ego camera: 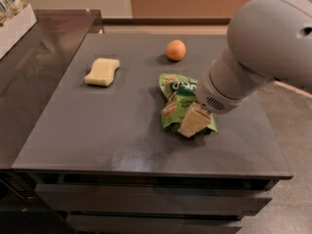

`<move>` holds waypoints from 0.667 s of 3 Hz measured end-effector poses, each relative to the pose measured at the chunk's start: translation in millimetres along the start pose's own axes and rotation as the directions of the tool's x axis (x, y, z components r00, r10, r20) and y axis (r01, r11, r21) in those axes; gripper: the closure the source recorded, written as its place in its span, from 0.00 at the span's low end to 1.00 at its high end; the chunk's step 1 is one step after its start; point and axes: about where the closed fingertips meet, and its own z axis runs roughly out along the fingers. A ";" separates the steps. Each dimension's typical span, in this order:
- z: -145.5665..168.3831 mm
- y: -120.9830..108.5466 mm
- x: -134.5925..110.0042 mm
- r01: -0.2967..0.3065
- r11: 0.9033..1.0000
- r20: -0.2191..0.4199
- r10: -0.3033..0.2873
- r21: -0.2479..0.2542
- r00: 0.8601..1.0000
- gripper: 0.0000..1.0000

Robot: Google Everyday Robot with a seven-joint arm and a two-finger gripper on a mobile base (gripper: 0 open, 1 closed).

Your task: Move green rice chip bag near sponge

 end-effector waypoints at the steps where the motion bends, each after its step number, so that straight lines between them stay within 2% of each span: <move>1: -12.1 -11.1 -17.6 0.034 0.999 0.007 -0.034 0.030 0.999 0.87; 2: -25.1 -26.5 -45.8 0.081 0.995 0.031 -0.083 0.064 0.996 1.00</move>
Offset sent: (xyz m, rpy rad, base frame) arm 0.0547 0.0381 0.0776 -0.0280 -0.1518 0.1020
